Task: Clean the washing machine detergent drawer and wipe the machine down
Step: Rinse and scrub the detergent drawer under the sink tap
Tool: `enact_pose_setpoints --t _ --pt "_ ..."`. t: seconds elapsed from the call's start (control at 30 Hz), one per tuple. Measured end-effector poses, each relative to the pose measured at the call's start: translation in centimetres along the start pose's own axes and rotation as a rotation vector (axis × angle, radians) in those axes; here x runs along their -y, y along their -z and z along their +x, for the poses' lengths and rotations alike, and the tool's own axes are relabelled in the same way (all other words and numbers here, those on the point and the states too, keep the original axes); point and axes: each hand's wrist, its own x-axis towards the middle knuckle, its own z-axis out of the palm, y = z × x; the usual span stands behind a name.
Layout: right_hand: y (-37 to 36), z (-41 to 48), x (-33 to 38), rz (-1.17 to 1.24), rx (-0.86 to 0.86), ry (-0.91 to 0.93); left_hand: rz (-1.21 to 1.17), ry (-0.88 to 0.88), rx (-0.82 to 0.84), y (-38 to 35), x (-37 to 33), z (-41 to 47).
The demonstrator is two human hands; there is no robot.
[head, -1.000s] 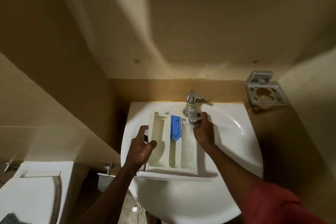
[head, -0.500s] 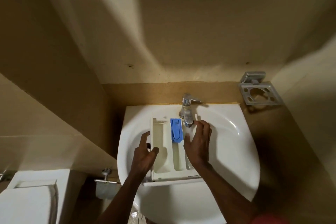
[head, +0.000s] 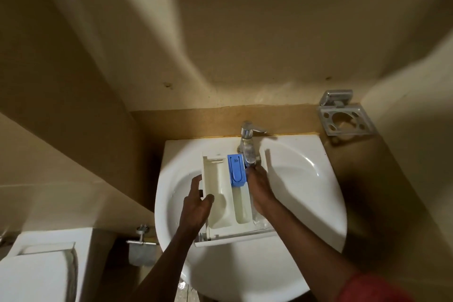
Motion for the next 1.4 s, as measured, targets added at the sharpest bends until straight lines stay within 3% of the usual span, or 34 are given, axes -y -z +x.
enact_pose_setpoints --t 0.07,0.13,0.33,0.4,0.53,0.63,0.77,0.83,0.97,1.07,1.17,1.23,1.3,1.4 --pt "-0.9 -1.4 -0.1 0.111 0.091 -0.033 0.002 -0.008 -0.043 0.2 0.2 0.2" --pt "-0.8 -2.9 -0.6 0.074 0.230 0.013 -0.005 -0.027 -0.039 0.2 0.4 0.3" --pt "2.7 -4.7 -2.7 -0.386 0.437 0.042 -0.059 -0.173 -0.024 -0.2 0.6 0.2" --pt "3.4 -4.4 -2.8 -0.436 0.408 0.071 -0.058 -0.192 -0.015 0.1 0.7 0.7" --pt "2.4 -0.7 -0.5 -0.195 0.120 -0.073 -0.075 -0.178 -0.007 0.0 0.6 0.7" --pt "0.3 0.6 0.6 -0.180 0.046 0.001 -0.109 -0.159 -0.037 -0.4 1.3 0.6" --pt "0.3 -1.3 -0.4 -0.071 0.232 -0.020 -0.083 -0.181 -0.107 -0.8 1.3 0.4" --pt "1.9 -2.7 -1.9 -0.247 0.384 0.075 -0.069 -0.216 -0.127 -0.9 1.3 0.6" --pt "4.8 -3.3 -3.9 -0.813 0.512 0.302 -0.054 -0.245 -0.117 -0.7 1.4 0.8" --pt "5.8 -3.5 -3.3 -1.225 0.450 0.420 -0.026 -0.274 -0.129 -0.6 1.1 0.5" --pt "5.3 -3.3 -3.6 -1.409 0.357 0.576 0.009 -0.327 -0.152 -0.2 0.6 0.4" --pt "4.6 -3.5 -4.0 -1.489 0.352 0.567 0.026 -0.365 -0.166 0.0 0.4 0.3" --pt "4.4 -4.4 -3.9 -1.387 0.433 0.439 0.032 -0.371 -0.178 0.1 0.4 0.2" --pt "5.8 -4.6 -3.7 -1.025 0.591 0.279 0.034 -0.376 -0.169 0.1 0.1 0.2"
